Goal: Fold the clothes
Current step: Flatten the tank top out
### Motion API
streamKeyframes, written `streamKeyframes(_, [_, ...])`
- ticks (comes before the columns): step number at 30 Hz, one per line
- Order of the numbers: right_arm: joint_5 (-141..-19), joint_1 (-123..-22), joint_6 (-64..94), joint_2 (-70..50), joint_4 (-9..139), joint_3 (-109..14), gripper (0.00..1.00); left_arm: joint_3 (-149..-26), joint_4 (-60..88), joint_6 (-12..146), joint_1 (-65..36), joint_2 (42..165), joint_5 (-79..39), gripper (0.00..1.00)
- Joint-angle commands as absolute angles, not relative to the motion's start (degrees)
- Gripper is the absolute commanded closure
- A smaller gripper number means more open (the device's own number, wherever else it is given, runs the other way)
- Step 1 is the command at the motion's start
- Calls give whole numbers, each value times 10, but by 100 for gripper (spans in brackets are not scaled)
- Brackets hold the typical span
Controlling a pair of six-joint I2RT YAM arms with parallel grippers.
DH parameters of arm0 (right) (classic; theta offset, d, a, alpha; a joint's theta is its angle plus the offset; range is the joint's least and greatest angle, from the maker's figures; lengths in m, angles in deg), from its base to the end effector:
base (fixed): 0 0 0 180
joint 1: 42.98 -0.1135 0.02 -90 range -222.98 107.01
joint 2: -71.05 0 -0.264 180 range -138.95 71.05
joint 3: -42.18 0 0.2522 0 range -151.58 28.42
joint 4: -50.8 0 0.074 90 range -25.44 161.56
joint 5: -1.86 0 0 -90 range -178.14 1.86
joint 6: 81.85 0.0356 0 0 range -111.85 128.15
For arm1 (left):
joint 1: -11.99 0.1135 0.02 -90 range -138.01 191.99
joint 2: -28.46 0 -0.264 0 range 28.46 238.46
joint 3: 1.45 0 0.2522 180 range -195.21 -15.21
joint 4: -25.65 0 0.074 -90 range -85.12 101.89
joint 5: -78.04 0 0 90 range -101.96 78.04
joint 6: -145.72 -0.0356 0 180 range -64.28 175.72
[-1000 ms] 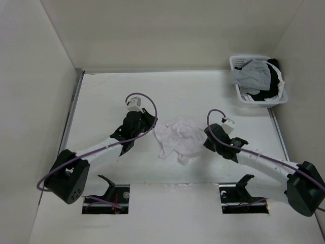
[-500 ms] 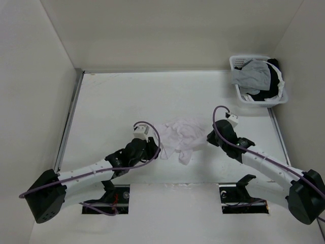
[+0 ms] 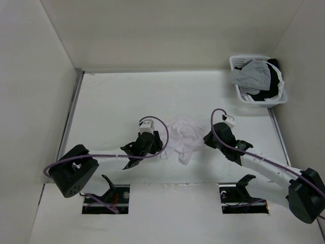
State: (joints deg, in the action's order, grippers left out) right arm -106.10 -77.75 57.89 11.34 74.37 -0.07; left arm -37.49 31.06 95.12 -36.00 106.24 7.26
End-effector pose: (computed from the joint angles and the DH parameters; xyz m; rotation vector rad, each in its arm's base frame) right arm 0.1778 0.1101 0.1950 0.4588 2.2349 0.4307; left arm 0.1687 -0.1697 0.1399 -0.0232 2.2084 -0.4996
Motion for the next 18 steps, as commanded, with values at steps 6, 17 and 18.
streamKeyframes(6, [-1048, -790, 593, 99, 698, 21, 96, -359, 492, 978, -355, 1066, -11, 64])
streamKeyframes(17, [-1042, -791, 589, 92, 689, 18, 95, -331, 517, 1066, -325, 1098, -29, 47])
streamKeyframes(18, [-1041, -791, 589, 89, 685, 17, 95, -337, 525, 1070, -319, 1107, -35, 47])
